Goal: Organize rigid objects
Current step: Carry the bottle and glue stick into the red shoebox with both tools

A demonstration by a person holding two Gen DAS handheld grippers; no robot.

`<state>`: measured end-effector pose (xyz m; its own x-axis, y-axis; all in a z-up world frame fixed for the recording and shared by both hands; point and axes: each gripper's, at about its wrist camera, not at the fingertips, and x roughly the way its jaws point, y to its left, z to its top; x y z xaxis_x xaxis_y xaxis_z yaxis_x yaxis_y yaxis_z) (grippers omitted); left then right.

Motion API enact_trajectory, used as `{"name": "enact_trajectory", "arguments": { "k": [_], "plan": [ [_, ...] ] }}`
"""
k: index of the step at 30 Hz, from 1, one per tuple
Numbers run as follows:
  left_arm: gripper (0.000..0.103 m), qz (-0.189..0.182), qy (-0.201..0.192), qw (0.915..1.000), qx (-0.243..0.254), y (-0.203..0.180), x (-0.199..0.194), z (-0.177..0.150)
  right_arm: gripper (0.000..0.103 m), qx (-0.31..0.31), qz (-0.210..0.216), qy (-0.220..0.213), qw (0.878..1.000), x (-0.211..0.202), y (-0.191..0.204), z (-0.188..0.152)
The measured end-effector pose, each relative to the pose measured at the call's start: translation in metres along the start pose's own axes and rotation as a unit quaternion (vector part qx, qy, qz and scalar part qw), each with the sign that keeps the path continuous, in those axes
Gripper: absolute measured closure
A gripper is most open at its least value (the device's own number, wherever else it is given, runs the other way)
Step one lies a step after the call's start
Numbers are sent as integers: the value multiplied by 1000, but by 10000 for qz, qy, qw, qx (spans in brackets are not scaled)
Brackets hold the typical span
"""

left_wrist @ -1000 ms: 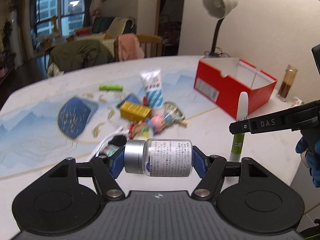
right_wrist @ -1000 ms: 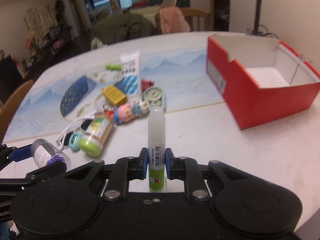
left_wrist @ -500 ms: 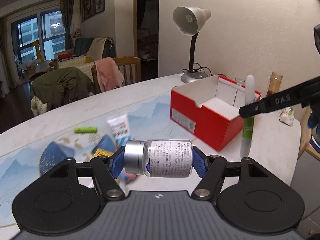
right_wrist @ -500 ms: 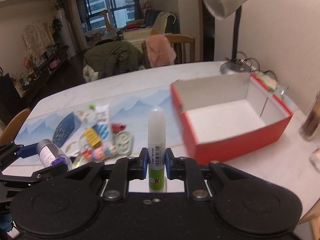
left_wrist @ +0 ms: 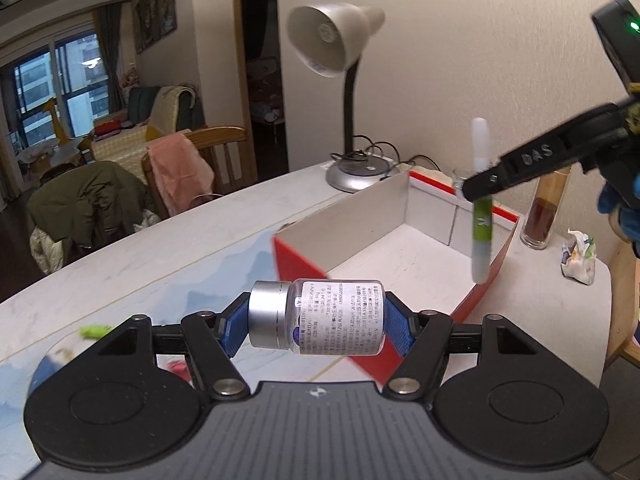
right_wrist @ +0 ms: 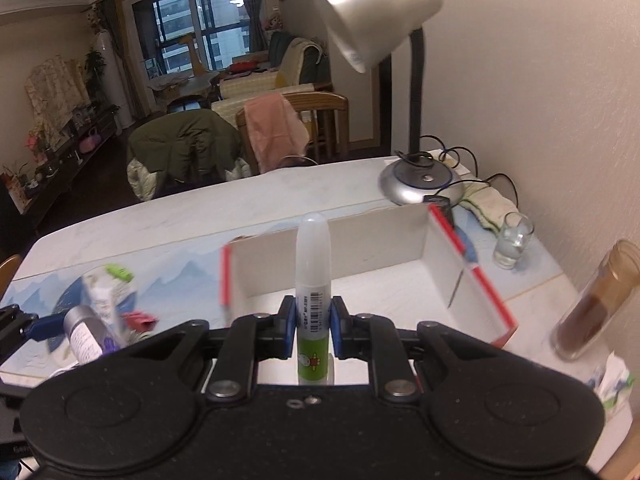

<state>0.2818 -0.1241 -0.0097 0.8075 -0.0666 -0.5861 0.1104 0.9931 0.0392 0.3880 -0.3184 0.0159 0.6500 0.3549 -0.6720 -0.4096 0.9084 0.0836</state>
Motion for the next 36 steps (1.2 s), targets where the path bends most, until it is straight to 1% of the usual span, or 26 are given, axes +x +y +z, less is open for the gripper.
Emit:
{"name": "enact_trajectory", "arguments": {
  "k": [6,10,14,18,21,23,26,29,36],
  "plan": [
    [35,-34,284,9994,218,-31,48,20,87,-22,-74,161,9998,34,-35,13],
    [35,-93,494,9981,355,-51,77,29,87,-101,-90,380,9992,56,-53,15],
    [35,-211,833,9954,434,-65,107,34,87,-167,-124,605,9980,78,-71,15],
    [35,-234,1112,9923,498,-76,136,40,87,-265,-142,817,9962,97,-83,11],
    [35,-219,1306,9899,498,-80,155,43,87,-352,-112,1001,9943,110,-87,8],
    [35,-149,1522,9875,391,-80,169,43,87,-392,-50,1108,9931,118,-90,7],
    [35,-188,1703,9848,276,-80,184,42,87,-432,14,1252,9912,128,-92,7],
    [35,-149,1849,9820,356,-85,194,43,87,-413,130,1369,9896,140,-95,7],
    [35,-40,2248,9729,533,-92,220,46,87,-420,217,1568,9865,163,-98,4]
  ]
}}
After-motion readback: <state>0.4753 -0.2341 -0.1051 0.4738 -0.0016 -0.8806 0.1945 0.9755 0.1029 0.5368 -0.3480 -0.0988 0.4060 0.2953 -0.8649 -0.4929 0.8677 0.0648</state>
